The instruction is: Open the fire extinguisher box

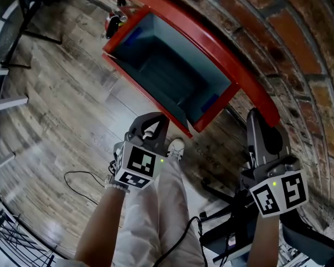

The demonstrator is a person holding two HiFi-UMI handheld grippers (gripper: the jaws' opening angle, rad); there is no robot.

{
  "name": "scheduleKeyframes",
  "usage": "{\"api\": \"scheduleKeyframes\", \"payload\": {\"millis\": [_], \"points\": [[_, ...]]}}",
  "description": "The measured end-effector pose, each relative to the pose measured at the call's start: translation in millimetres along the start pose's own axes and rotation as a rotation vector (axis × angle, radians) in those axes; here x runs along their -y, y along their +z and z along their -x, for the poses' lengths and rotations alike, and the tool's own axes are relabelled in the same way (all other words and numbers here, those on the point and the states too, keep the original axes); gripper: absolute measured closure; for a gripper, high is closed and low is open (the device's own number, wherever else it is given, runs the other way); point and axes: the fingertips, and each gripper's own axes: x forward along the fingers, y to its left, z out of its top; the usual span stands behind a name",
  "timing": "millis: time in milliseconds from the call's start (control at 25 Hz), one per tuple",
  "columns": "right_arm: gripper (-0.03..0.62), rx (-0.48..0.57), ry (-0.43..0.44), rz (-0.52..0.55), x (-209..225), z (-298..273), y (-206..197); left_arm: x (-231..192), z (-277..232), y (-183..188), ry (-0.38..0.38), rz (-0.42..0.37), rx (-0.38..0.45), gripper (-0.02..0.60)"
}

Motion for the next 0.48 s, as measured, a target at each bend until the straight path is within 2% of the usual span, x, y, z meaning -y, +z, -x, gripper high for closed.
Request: {"api": "scheduleKeyframes", "payload": {"millis": [480], "points": [[0.588,0.077,-0.082,0.017,39.7,-17.6,30.7,-0.1,-1.2,-1.8,0.008,0.014,0.001,0.583]]}}
